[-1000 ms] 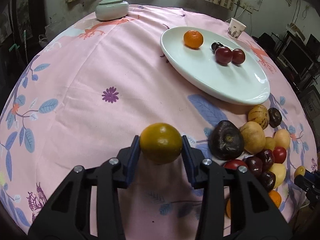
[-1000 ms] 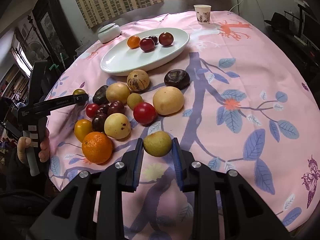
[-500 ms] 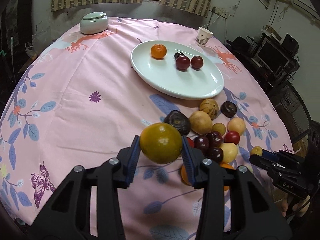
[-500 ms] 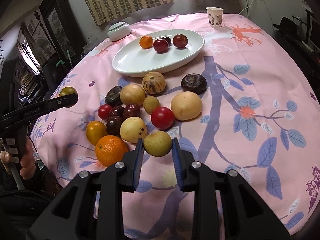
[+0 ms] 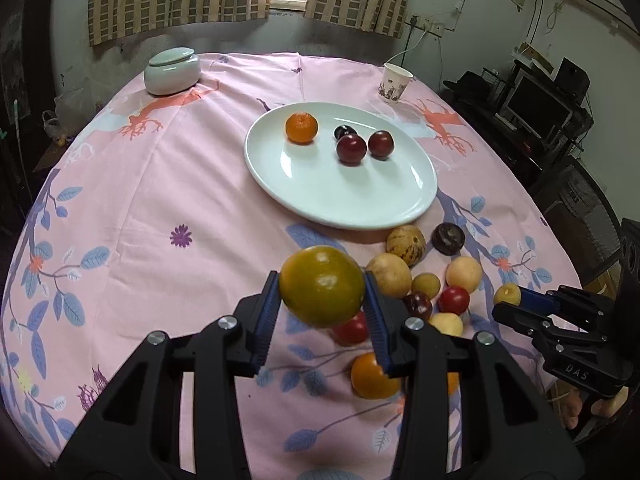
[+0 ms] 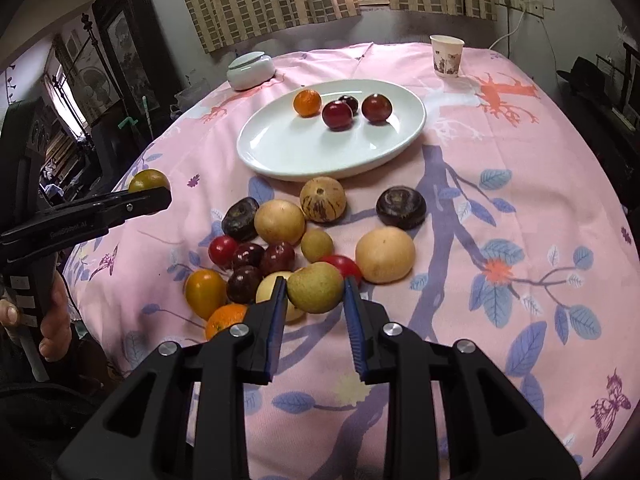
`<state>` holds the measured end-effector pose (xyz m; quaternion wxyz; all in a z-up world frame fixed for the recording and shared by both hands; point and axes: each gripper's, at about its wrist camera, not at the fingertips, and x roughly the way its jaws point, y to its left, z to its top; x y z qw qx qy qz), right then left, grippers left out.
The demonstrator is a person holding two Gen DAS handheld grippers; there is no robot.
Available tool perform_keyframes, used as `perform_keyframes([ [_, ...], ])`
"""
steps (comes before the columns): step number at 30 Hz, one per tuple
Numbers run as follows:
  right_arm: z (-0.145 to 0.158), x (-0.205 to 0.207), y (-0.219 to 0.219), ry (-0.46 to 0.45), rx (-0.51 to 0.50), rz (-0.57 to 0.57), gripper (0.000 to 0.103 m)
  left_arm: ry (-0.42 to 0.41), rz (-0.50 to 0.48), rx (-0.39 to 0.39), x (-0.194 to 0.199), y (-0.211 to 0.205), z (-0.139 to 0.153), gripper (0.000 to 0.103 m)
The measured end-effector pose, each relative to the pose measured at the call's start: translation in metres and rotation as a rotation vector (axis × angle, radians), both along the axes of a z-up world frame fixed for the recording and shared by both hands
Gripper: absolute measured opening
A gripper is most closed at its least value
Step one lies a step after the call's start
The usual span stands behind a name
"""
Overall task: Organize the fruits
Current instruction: 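Place the citrus and small pear on the white plate, open both tools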
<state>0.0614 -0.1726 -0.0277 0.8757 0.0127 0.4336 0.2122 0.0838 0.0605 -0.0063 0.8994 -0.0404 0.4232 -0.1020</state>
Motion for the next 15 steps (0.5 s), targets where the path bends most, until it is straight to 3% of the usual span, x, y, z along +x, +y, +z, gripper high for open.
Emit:
perform_keyframes([
  [5, 0.025, 0.042, 0.017, -0.049, -0.065, 0.063, 0.029, -0.015, -0.009, 0.059, 0.056, -0.006, 0.022, 0.041],
  [8, 0.038, 0.081, 0.027, -0.066, -0.080, 0.085, 0.029, 0.017, -0.012, 0.051, 0.100, -0.010, 0.026, 0.041],
  [15, 0.033, 0.183, 0.061, -0.073, -0.067, 0.145, 0.029, 0.112, 0.038, 0.049, 0.190, -0.012, -0.002, 0.041],
])
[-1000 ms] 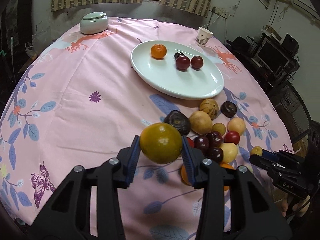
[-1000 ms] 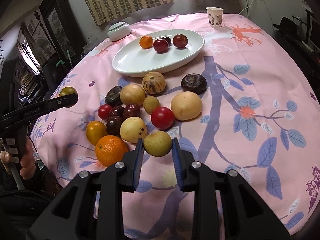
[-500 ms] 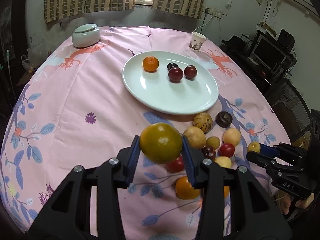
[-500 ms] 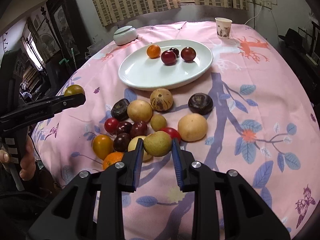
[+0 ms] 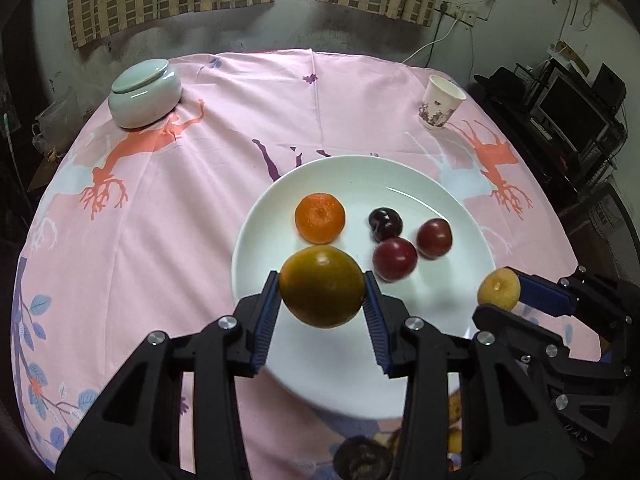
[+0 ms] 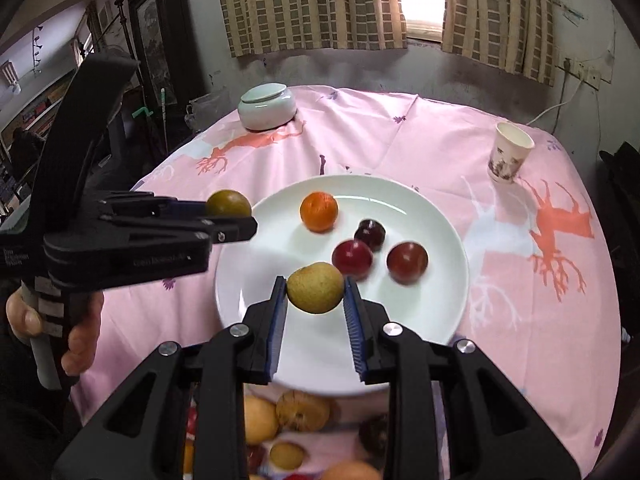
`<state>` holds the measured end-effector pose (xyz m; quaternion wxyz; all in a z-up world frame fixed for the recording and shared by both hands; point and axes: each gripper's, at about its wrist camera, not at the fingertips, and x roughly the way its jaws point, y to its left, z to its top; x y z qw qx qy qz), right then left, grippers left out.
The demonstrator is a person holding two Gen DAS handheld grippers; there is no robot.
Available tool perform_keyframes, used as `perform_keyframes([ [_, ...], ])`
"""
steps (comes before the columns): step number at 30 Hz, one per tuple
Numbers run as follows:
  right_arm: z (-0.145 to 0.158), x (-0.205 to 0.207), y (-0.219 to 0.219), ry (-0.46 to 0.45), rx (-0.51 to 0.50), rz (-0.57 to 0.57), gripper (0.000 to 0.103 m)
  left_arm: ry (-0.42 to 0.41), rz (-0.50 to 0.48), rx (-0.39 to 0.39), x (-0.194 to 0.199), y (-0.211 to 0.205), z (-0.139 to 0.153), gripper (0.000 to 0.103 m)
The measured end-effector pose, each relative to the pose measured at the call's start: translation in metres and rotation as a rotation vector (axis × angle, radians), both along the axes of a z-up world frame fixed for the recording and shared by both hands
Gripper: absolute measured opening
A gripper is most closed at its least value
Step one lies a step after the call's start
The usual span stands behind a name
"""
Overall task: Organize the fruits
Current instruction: 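Place the citrus and small pear on the white plate, open both tools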
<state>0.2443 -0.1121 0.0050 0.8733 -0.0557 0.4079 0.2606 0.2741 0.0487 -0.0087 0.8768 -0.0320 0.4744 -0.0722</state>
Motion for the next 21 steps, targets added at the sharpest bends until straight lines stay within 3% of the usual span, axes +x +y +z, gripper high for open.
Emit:
perform_keyframes([
  [4, -0.022, 0.041, 0.011, 0.047, -0.024, -0.003, 0.029, 0.071, 0.034, -0.028, 0.027, 0.007, -0.023, 0.041],
  [14, -0.044, 0.077, 0.028, 0.081, -0.063, 0.019, 0.029, 0.094, 0.046, -0.032, 0.052, 0.006, -0.033, 0.042],
  [15, -0.046, 0.078, 0.030, 0.089, -0.078, 0.024, 0.035, 0.101, 0.049, -0.034, 0.054, 0.007, -0.033, 0.042],
  [16, -0.047, 0.078, 0.032, 0.081, -0.096, 0.016, 0.053, 0.104, 0.052, -0.039, 0.054, 0.008, -0.033, 0.043],
  [17, -0.045, 0.075, 0.031, 0.055, -0.111, -0.002, 0.061, 0.099, 0.057, -0.043, 0.054, 0.009, -0.031, 0.045],
  [21, -0.032, 0.063, 0.019, 0.029, -0.099, -0.023, 0.064, 0.063, 0.055, -0.061, 0.044, 0.013, -0.015, 0.063],
])
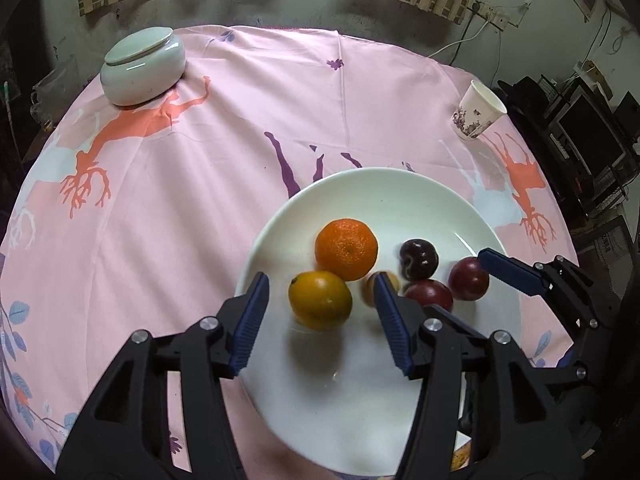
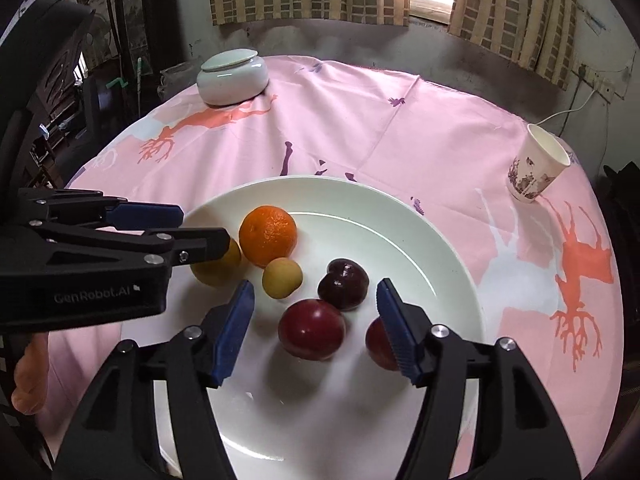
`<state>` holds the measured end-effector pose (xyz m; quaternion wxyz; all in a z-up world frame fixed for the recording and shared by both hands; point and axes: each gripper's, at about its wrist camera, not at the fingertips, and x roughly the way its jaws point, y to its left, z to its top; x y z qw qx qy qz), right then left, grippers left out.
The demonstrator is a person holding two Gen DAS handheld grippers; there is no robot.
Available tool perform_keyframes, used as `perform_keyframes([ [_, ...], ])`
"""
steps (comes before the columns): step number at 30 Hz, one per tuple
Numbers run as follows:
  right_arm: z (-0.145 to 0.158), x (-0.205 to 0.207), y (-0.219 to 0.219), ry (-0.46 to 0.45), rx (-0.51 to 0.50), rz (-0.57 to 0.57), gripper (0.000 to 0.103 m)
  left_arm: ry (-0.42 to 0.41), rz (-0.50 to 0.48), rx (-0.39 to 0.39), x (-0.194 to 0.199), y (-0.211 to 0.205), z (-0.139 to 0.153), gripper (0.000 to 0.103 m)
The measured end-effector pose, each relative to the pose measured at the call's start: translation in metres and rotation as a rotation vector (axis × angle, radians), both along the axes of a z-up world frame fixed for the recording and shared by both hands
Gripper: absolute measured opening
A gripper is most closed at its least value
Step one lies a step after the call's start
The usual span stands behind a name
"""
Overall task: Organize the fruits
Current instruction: 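Place the citrus and small pear on the white plate, open both tools, then grasp a yellow-orange fruit with the left tool while the right tool grasps an orange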
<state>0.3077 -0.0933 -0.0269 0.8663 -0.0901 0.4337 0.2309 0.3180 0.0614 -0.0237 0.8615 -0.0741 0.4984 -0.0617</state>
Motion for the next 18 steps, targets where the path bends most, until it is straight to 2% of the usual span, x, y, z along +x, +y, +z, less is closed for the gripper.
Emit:
perform_keyframes([
  [3, 0.018, -0.025, -0.015, -0.017, -0.005, -0.011, 0.065, -0.034, -0.021, -0.037, -0.025, 0.002, 0.019, 0.075],
  [5, 0.027, -0.051, -0.028, -0.021, -0.019, -0.014, 0.067, -0.086, -0.039, -0.050, -0.053, 0.005, 0.033, 0.082],
  [7, 0.035, -0.083, -0.044, -0.023, -0.016, -0.019, 0.075, -0.139, -0.045, -0.058, -0.088, 0.010, 0.043, 0.093],
  [9, 0.037, -0.119, -0.058, -0.024, -0.001, -0.028, 0.080, -0.178, -0.032, -0.049, -0.124, 0.016, 0.046, 0.097],
  [13, 0.032, -0.188, -0.077, -0.022, 0.050, -0.077, 0.093, -0.233, 0.006, 0.019, -0.194, 0.020, 0.034, 0.098],
  [16, 0.020, -0.233, -0.081, -0.026, 0.077, -0.136, 0.094, -0.263, 0.064, 0.061, -0.239, 0.024, 0.017, 0.098],
  [18, 0.009, -0.256, -0.082, -0.025, 0.091, -0.178, 0.094, -0.246, 0.071, 0.065, -0.259, 0.025, 0.003, 0.098],
])
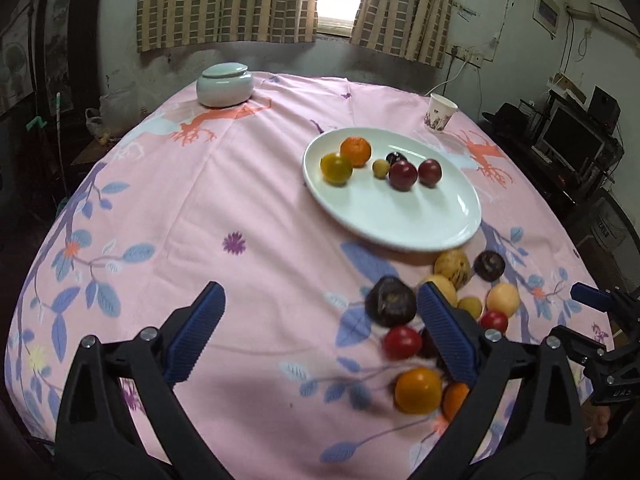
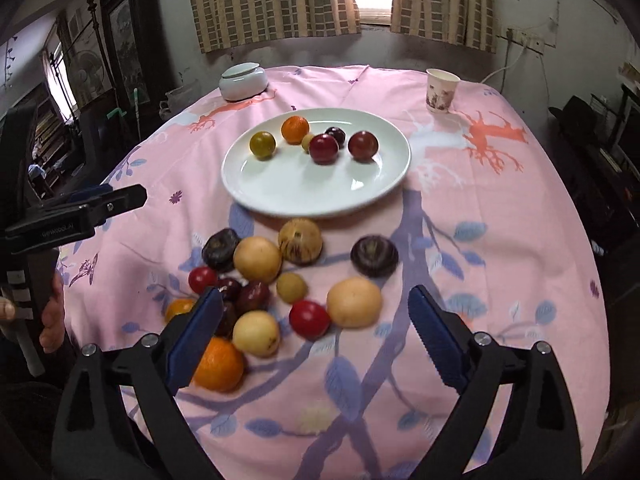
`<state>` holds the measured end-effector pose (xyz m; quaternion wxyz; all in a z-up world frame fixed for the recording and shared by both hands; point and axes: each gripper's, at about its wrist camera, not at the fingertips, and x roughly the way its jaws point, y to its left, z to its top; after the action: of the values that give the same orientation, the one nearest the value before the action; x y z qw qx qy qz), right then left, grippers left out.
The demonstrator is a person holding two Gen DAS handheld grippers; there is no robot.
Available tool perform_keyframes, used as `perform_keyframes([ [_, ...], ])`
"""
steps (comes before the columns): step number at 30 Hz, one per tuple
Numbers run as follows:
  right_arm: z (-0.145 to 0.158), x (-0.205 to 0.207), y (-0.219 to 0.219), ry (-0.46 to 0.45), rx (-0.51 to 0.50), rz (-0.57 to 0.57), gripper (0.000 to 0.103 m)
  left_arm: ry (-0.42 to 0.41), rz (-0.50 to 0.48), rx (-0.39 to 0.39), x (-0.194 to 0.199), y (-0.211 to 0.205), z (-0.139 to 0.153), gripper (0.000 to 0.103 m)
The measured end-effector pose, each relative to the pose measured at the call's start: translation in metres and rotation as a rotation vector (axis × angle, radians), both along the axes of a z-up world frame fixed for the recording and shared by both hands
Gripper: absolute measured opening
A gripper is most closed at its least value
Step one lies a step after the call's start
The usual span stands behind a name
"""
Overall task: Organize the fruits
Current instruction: 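Grasp a yellow-orange fruit with the left tool while the right tool grasps an orange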
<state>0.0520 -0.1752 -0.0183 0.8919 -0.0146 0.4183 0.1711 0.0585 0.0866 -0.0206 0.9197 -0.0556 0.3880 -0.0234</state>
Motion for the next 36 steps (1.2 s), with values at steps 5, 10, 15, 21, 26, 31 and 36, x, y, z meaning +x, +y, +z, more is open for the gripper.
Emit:
perform_keyframes([
  [5, -0.021, -0.020, 0.004, 0.083, 0.044, 0.026, 0.094, 0.055, -0.022, 0.018, -0.025, 0.001, -0.019, 0.098],
  [10, -0.026, -0.033, 0.030, 0.118, 0.097, 0.167, 0.094, 0.070, 0.000, -0.017, -0.033, 0.006, -0.023, 0.098],
  [15, -0.035, -0.035, 0.051, 0.144, 0.094, 0.237, 0.094, 0.087, 0.004, -0.033, -0.036, 0.010, -0.025, 0.098],
  [21, -0.049, -0.023, 0.058, 0.183, 0.107, 0.233, 0.067, 0.089, 0.009, -0.036, -0.040, 0.012, -0.025, 0.098],
  [26, -0.061, -0.016, 0.060, 0.182, 0.073, 0.204, 0.047, 0.099, -0.009, -0.015, -0.040, 0.005, -0.026, 0.098],
  [31, -0.049, -0.025, 0.034, 0.140, 0.057, 0.135, 0.047, 0.126, -0.063, 0.025, -0.037, -0.017, -0.032, 0.098],
  [36, -0.052, -0.025, -0.005, 0.163, 0.081, 0.030, 0.047, 0.166, -0.138, 0.042, -0.031, -0.047, -0.043, 0.098],
])
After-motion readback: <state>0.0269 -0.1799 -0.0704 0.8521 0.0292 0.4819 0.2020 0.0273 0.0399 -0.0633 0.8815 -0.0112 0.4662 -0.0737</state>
